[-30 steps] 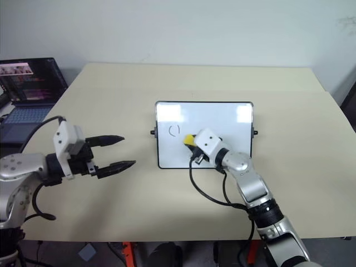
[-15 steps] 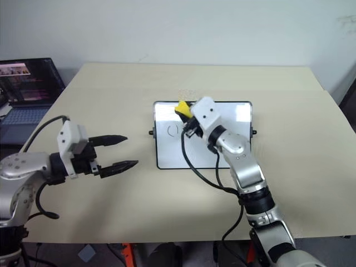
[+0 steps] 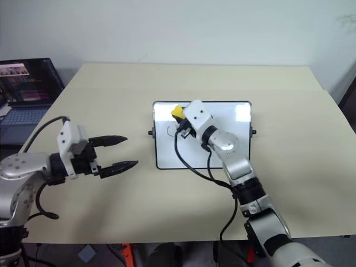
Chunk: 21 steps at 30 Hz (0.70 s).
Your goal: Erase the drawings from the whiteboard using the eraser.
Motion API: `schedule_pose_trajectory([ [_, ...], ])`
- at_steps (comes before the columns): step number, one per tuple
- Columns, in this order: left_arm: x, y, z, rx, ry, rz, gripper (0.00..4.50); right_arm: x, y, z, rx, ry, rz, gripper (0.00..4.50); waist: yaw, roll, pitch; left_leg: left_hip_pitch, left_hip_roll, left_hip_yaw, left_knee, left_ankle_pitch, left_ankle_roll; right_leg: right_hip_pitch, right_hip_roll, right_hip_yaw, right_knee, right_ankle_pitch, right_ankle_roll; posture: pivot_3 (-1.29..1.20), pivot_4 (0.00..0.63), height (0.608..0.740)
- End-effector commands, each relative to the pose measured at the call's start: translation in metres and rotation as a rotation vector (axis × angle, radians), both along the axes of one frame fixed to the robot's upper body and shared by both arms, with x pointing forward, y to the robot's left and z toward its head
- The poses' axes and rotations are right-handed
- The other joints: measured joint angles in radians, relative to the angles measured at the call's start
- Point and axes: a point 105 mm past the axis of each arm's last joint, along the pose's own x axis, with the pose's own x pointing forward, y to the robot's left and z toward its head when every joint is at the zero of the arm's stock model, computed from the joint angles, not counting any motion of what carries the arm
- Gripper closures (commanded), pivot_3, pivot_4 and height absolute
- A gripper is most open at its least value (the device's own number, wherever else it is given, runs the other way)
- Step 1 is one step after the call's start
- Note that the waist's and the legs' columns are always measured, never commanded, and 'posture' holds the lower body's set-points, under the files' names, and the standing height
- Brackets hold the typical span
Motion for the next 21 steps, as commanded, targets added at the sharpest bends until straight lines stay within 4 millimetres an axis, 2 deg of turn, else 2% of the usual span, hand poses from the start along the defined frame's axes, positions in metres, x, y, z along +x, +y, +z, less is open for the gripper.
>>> schedule_pose_trajectory([
  [1,-0.004,-0.001,0.011,0.006,-0.041,-0.015,0.00,0.002,0.006,0.004,-0.006,-0.042,0.013,3.32,0.000,0.000,0.000,0.000,0.000,0.000,0.000,0.000,0.000,0.000,0.000,0.000,0.000,0.000,0.000,0.00,0.150,0.740],
  [7,-0.006,0.000,0.012,0.007,-0.039,-0.008,0.00,0.002,0.005,-0.031,-0.099,0.031,0.021,3.32,-0.004,0.000,0.000,0.002,0.000,0.000,0.000,0.000,0.000,0.001,0.000,0.000,0.001,0.000,0.000,0.00,0.150,0.740],
  [14,-0.007,0.000,0.012,0.006,-0.037,-0.001,0.00,-0.020,-0.004,-0.058,-0.162,0.078,0.067,3.32,-0.003,0.000,-0.001,0.003,0.000,0.000,0.001,0.000,0.000,0.004,0.000,0.000,0.001,0.000,0.000,0.00,0.150,0.740],
  [21,-0.006,-0.001,0.011,0.004,-0.037,-0.005,0.00,-0.034,-0.015,-0.070,-0.209,0.107,0.083,3.32,0.003,-0.001,-0.001,0.003,0.000,-0.001,0.001,0.000,0.000,0.004,0.000,-0.001,0.001,0.000,0.000,0.00,0.150,0.740],
])
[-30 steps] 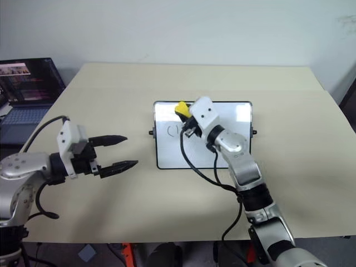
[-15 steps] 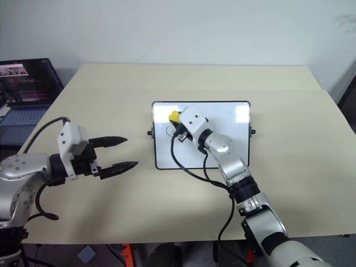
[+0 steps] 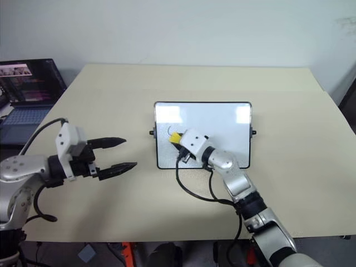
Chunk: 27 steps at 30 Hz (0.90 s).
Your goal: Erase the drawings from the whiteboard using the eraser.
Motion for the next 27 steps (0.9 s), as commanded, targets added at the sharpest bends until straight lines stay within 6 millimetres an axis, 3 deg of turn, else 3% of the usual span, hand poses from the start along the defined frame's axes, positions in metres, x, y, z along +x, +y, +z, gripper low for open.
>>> schedule_pose_trajectory([
  [1,-0.001,-0.002,0.012,0.010,-0.050,-0.014,0.00,-0.001,-0.010,-0.015,-0.044,0.052,-0.031,3.32,0.000,0.000,0.000,0.000,0.000,0.000,0.000,0.000,0.000,0.000,0.000,0.000,0.000,0.000,0.000,0.00,0.150,0.740],
  [5,0.000,-0.003,0.012,0.007,-0.051,-0.019,0.00,-0.001,-0.011,0.002,0.014,0.028,-0.036,3.32,0.001,0.000,0.000,0.000,0.000,0.000,0.000,0.000,0.000,0.000,0.000,0.000,0.000,0.000,0.000,0.00,0.150,0.740],
  [14,0.004,-0.004,0.014,0.008,-0.060,-0.025,0.00,-0.009,-0.008,0.066,0.161,-0.029,-0.038,3.32,0.001,0.000,0.000,-0.002,0.000,-0.001,-0.001,0.000,0.000,-0.002,0.000,0.000,-0.002,0.000,0.000,0.00,0.150,0.740],
  [20,0.006,-0.005,0.015,0.008,-0.063,-0.031,0.00,0.001,-0.003,0.088,0.212,-0.048,-0.072,3.32,-0.002,0.001,0.001,-0.003,0.000,0.000,-0.001,0.000,0.000,-0.004,0.000,0.000,-0.001,0.000,0.000,0.00,0.150,0.740],
  [27,0.008,-0.005,0.018,0.011,-0.069,-0.030,0.00,0.014,0.005,0.088,0.211,-0.065,-0.082,3.32,-0.001,0.001,0.001,-0.003,0.000,0.000,-0.001,0.000,0.000,-0.004,0.000,0.000,-0.001,0.000,0.000,0.00,0.150,0.740],
])
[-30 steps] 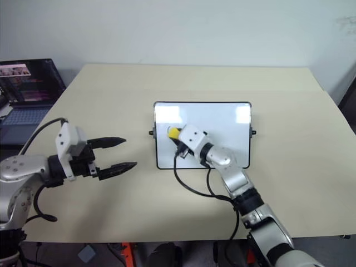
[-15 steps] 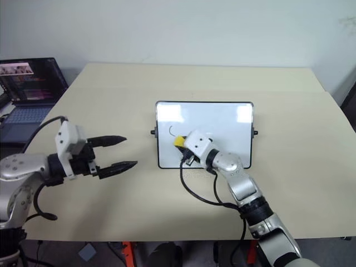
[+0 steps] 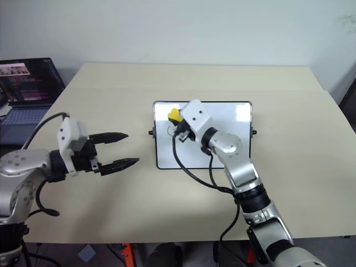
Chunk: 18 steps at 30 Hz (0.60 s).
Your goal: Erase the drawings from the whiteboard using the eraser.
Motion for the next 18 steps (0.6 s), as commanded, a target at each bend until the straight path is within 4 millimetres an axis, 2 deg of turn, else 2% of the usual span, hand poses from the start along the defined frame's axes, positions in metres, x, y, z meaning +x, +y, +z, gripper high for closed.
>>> schedule_pose_trajectory([
  [1,0.000,-0.001,0.010,0.015,-0.040,-0.014,0.00,0.005,0.004,0.015,0.030,-0.067,0.000,3.32,0.000,0.000,0.000,0.000,0.000,0.000,0.000,0.000,0.000,0.000,0.000,0.000,0.000,0.000,0.000,0.00,0.150,0.740],
  [9,-0.002,-0.001,0.008,0.018,-0.037,-0.009,0.00,0.019,0.014,0.002,0.016,-0.075,0.004,3.32,-0.002,0.000,0.000,0.000,0.000,0.001,0.000,0.000,0.000,-0.001,0.000,0.000,0.000,0.000,0.000,0.00,0.150,0.740],
  [18,0.001,0.000,0.014,0.021,-0.048,-0.011,0.00,0.026,0.028,-0.003,0.012,-0.090,0.021,3.32,-0.006,0.000,0.000,-0.001,0.000,0.001,0.000,0.000,0.000,-0.001,0.000,0.001,0.001,0.000,0.000,0.00,0.150,0.740],
])
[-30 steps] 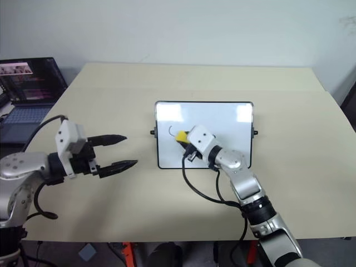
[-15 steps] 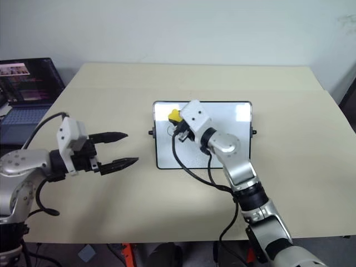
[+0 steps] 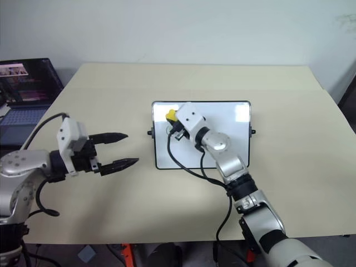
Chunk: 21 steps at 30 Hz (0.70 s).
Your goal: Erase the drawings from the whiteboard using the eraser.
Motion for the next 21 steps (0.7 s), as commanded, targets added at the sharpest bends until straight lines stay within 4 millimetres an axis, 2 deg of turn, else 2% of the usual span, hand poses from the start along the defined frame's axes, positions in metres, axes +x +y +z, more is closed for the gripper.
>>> schedule_pose_trajectory([
  [1,0.001,0.000,0.012,0.021,-0.043,-0.010,0.00,0.000,0.009,0.008,0.004,-0.047,0.015,3.32,-0.001,0.000,0.000,0.000,0.000,0.000,0.000,0.000,0.000,0.000,0.000,0.000,0.000,0.000,0.000,0.00,0.150,0.740],
  [6,0.001,0.000,0.012,0.022,-0.044,-0.010,0.00,0.000,0.010,-0.028,-0.073,-0.009,0.027,3.32,-0.010,0.000,0.000,0.001,0.000,0.000,0.000,0.000,0.000,0.001,0.000,0.000,0.001,0.000,0.000,0.00,0.150,0.740],
  [10,0.001,0.000,0.011,0.022,-0.041,-0.008,0.00,-0.003,0.001,-0.055,-0.133,0.028,0.034,3.32,-0.014,0.000,0.000,0.004,0.000,0.000,0.001,0.000,0.000,0.004,0.000,0.000,0.001,0.000,0.000,0.00,0.150,0.740],
  [21,0.001,0.001,0.010,0.018,-0.038,-0.005,0.00,-0.019,-0.013,-0.080,-0.199,0.052,0.079,3.32,-0.010,-0.003,-0.002,0.007,0.000,-0.001,0.002,0.000,0.000,0.007,0.000,-0.001,0.001,0.001,0.000,0.00,0.150,0.740],
])
